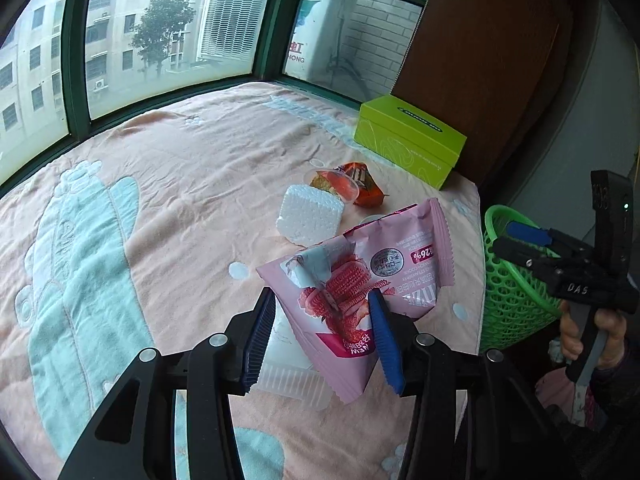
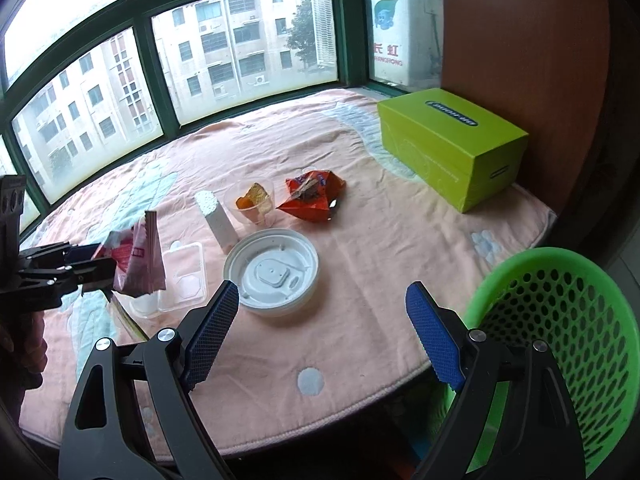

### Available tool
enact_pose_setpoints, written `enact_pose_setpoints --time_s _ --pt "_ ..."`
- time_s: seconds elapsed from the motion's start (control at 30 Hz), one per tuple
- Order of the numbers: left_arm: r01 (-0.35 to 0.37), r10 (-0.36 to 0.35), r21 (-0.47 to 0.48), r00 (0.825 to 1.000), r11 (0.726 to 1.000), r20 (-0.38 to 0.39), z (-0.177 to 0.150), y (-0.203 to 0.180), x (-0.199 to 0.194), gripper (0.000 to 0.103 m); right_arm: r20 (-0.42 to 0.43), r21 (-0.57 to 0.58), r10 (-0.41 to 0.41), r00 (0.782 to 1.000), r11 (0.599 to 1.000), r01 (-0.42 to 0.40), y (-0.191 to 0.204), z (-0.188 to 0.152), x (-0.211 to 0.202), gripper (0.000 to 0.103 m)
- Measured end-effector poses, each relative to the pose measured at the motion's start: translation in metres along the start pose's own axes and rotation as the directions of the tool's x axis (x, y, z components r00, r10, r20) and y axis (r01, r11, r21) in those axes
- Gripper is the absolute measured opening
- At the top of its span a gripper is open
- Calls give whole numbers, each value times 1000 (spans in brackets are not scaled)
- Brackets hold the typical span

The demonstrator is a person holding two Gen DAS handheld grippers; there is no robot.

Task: Collect trash
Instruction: 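Grasp the pink wafer package with the left tool while the right grasps the white lid, then drop the white lid from the right tool into the basket while the left drops the package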

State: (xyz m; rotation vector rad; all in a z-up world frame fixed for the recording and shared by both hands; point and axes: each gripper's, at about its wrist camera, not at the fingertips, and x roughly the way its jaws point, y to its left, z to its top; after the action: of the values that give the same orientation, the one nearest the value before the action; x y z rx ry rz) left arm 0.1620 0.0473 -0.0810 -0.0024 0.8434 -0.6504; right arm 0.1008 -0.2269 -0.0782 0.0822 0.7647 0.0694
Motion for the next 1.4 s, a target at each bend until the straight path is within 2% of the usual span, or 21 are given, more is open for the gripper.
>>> enact_pose_setpoints --time_s 0.07,0.13,0.43,0.7,0.8,1.1,1.4 --pt "-14 14 -18 1000 1000 18 2 3 -8 46 -15 -24 22 1000 999 -22 9 1 15 85" --pt "-17 18 -38 999 999 32 3 8 -15 46 -27 -48 34 999 998 -35 17 0 29 90" --pt "-17 23 -108 999 994 48 0 20 -27 46 -115 -108 61 992 991 -74 33 7 83 96" --pt "-10 16 -126 999 992 45 -3 24 -26 46 -147 -124 47 988 990 -66 37 13 104 98" --pt "-7 13 -132 999 991 43 -3 25 -26 46 -142 -157 12 990 987 -34 43 12 111 98" --pt "-9 14 -144 999 990 39 -4 28 -27 46 -105 -134 3 994 991 -17 39 16 103 94" --pt "7 1 -146 998 989 55 -1 18 -32 46 -53 -14 83 995 996 -84 10 30 59 94"
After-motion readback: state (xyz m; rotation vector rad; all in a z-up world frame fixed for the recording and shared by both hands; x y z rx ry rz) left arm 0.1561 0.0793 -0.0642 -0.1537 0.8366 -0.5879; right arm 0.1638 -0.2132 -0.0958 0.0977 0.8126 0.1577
